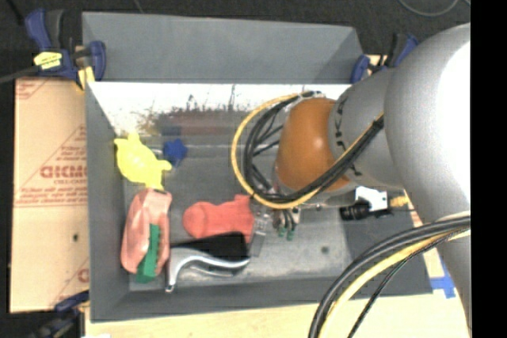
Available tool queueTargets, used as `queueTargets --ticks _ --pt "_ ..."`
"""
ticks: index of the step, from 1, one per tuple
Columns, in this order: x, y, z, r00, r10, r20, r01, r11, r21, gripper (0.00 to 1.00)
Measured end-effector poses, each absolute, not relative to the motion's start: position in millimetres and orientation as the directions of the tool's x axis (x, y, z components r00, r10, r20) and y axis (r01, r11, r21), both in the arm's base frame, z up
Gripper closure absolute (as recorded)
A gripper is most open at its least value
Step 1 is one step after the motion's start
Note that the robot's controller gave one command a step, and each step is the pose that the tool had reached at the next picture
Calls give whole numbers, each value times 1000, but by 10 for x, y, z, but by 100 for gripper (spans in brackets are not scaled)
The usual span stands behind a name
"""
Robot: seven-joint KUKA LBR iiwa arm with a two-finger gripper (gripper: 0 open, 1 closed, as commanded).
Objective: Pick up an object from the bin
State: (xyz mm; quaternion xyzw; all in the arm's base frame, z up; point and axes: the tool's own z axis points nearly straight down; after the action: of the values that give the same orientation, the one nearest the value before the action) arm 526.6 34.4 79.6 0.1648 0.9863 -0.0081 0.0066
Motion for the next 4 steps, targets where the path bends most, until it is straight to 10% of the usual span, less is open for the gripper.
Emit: queueTargets --ticks 1,2,3,4 --pt "5287 1178 735 -1000 -17 -18 -17 1000 -7 100" --pt "5287 1178 736 -1000 -18 -18 -18 1000 -7 100" --pt "5092 1165 1143 -1000 -18 -14 -18 1000 -7 100" --pt "5259 1278 1762 -996 83 -16 83 997 -4 100"
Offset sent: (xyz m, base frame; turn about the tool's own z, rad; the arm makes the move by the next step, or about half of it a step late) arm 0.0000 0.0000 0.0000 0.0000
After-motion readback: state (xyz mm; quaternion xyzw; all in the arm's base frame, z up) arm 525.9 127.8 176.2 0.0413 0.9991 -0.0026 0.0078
